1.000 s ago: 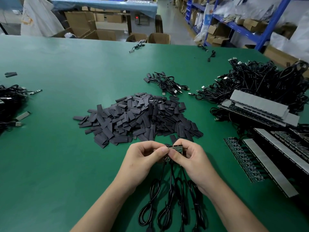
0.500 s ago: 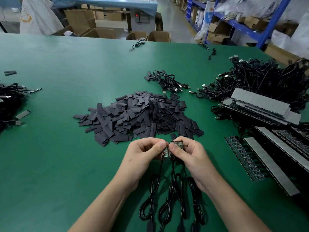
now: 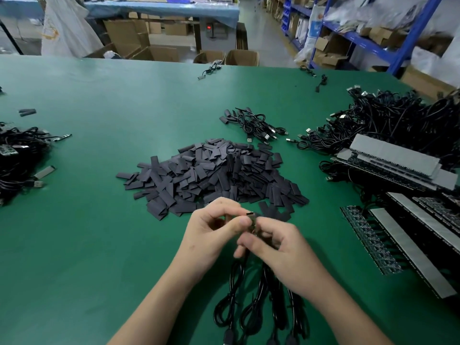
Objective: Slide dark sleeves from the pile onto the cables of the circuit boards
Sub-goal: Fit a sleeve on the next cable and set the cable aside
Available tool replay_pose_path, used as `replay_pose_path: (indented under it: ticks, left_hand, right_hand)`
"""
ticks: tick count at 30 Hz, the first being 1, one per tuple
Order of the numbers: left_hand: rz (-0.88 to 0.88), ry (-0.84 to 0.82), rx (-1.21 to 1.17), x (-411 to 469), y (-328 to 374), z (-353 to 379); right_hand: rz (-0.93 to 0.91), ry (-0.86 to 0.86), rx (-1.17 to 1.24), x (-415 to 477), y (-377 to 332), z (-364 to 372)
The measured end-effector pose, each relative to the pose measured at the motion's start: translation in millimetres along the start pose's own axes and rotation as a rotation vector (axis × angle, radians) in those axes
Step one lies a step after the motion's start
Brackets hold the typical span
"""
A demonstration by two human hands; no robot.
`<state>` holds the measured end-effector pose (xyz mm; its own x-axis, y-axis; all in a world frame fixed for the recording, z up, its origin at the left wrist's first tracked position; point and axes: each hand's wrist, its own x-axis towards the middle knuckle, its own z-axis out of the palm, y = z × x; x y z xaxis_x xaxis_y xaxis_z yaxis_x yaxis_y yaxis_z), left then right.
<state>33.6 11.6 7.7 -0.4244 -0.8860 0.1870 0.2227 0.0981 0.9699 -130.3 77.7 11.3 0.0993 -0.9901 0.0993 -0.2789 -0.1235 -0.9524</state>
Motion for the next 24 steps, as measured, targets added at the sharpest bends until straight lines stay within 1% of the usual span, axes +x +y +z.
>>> replay_pose_path:
  ticks: [2,4,6,7,9,11,14,16,19,22,24]
  left_hand:
    - [0.01,0.039,0.194,1,-1,-2]
    - [0.022,0.114,0.382,3,-3,-3]
    - [0.079,0.156,0.583,4,-8,-2]
    - [0.101,0.149,0.675,4,-11,-2]
    - [0.125,0.103,0.809,4,-15,0]
    - [0.125,0.042,0.942,5,-16,2]
    - [0.102,-0.102,1.157,10,-14,6]
    - [0.065,-0.182,1.255,17,-11,8]
    - [0.007,-0.231,1.284,25,-5,12]
    - [0.007,-0.302,1.322,30,-3,13]
    - [0.002,-0.317,1.306,30,-3,11]
  right_hand:
    - [0.002,0.019,0.233,1,-5,-7]
    - [0.042,0.04,0.515,-1,-8,-23]
    - [0.072,0.026,0.802,-2,-9,-41]
    - [0.076,0.032,0.906,-2,-8,-48]
    - [0.103,0.068,0.97,-2,-6,-59]
    - [0.174,0.107,0.896,-1,-1,-63]
    - [0.283,0.123,0.69,2,6,-59]
    - [0.304,0.119,0.533,4,9,-53]
    - [0.303,0.119,0.331,4,11,-45]
    - [0.296,0.121,0.261,4,12,-41]
    - [0.279,0.131,0.201,5,11,-39]
